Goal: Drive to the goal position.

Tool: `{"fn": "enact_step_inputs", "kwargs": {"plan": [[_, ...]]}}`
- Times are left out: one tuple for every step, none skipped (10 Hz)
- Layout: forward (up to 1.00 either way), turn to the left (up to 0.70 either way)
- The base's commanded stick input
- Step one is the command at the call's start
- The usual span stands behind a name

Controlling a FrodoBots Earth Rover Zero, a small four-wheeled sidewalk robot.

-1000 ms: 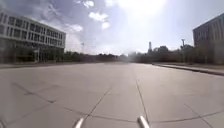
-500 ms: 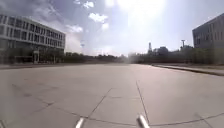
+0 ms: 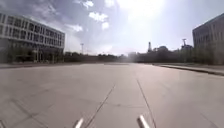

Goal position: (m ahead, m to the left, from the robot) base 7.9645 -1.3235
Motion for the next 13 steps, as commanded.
{"fn": "enact_step_inputs", "kwargs": {"plan": [[0.70, 0.00], [0.70, 0.00], [0.70, 0.00], [0.70, 0.00], [0.70, 0.00], [0.70, 0.00], [0.70, 0.00], [0.70, 0.00], [0.70, 0.00], [0.70, 0.00], [0.70, 0.00], [0.70, 0.00], [0.70, 0.00]]}}
